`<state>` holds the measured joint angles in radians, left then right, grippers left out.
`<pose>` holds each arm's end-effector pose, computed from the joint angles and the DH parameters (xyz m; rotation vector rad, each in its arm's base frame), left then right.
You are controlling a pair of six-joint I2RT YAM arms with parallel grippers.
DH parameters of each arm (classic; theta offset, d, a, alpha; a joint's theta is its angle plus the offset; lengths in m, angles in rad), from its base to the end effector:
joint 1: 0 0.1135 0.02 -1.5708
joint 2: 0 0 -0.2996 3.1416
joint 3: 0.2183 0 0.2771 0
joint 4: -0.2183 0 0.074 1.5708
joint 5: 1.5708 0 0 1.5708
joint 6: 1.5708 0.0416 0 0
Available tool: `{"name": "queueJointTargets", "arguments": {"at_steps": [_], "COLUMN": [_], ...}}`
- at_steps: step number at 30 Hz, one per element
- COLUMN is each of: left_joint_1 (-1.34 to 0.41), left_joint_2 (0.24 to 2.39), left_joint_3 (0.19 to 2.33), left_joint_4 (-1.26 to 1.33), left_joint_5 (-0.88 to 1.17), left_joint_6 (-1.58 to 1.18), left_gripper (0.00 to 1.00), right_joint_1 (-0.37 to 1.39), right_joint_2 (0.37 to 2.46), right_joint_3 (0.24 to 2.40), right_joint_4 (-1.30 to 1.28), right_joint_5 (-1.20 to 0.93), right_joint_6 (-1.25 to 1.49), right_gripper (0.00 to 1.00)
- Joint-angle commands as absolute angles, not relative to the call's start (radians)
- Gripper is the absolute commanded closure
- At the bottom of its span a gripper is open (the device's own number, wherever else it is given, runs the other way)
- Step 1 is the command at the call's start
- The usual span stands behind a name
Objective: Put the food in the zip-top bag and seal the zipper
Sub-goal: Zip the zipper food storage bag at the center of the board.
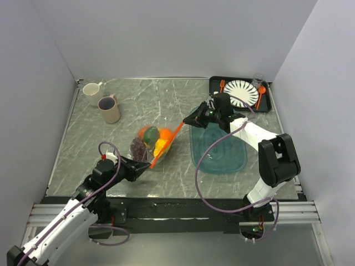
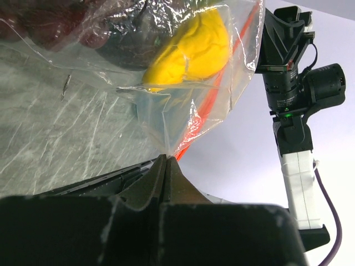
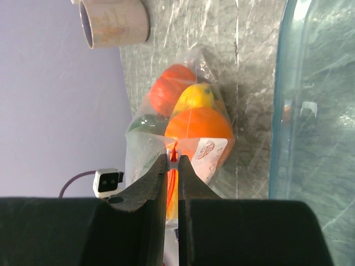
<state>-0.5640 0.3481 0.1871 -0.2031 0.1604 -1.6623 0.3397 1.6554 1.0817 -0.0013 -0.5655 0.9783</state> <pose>0.1000 -0.0711 0.1906 -1.0947 2.0335 -1.5073 0.3666 0.1532 0.2563 0.3841 2.3405 1.3179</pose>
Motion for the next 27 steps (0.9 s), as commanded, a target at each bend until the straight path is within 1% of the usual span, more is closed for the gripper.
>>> {"name": "queueJointTargets", "arguments": {"at_steps": [1, 16, 19, 20, 21, 22, 24, 25, 27], "left_joint_1": [-0.566, -0.566, -0.566, -0.566, -0.566, -0.566, -0.565, -0.566, -0.566], "left_joint_2": [0.359, 0.350, 0.357, 0.359, 0.359, 0.367, 0.379, 0.402, 0.428], "left_joint_3": [0.196, 0.190, 0.193, 0.189, 0.187, 0.183, 0.189, 0.205, 0.225], "left_joint_4": [-0.199, -0.192, -0.189, -0.181, -0.166, -0.134, -0.104, -0.098, -0.100], "left_joint_5": [0.176, 0.172, 0.173, 0.179, 0.184, 0.186, 0.192, 0.192, 0.201], "left_joint_6": [-1.643, -1.647, -1.643, -1.644, -1.646, -1.647, -1.638, -1.629, -1.600], "left_gripper": [0.99, 0.99, 0.99, 0.99, 0.99, 0.99, 0.99, 0.99, 0.99], "right_joint_1": [0.304, 0.284, 0.279, 0.278, 0.278, 0.278, 0.278, 0.278, 0.279], "right_joint_2": [1.652, 1.654, 1.654, 1.655, 1.651, 1.646, 1.619, 1.606, 1.560], "right_joint_3": [1.137, 1.126, 1.126, 1.126, 1.123, 1.118, 1.106, 1.089, 1.068], "right_joint_4": [0.071, 0.083, 0.086, 0.086, 0.089, 0.087, 0.078, 0.074, 0.063], "right_joint_5": [-0.492, -0.460, -0.460, -0.463, -0.466, -0.465, -0.451, -0.436, -0.414], "right_joint_6": [0.969, 0.974, 0.976, 0.977, 0.976, 0.971, 0.965, 0.957, 0.953], "right_gripper": [0.96, 0.96, 0.95, 0.88, 0.77, 0.57, 0.42, 0.31, 0.27]}}
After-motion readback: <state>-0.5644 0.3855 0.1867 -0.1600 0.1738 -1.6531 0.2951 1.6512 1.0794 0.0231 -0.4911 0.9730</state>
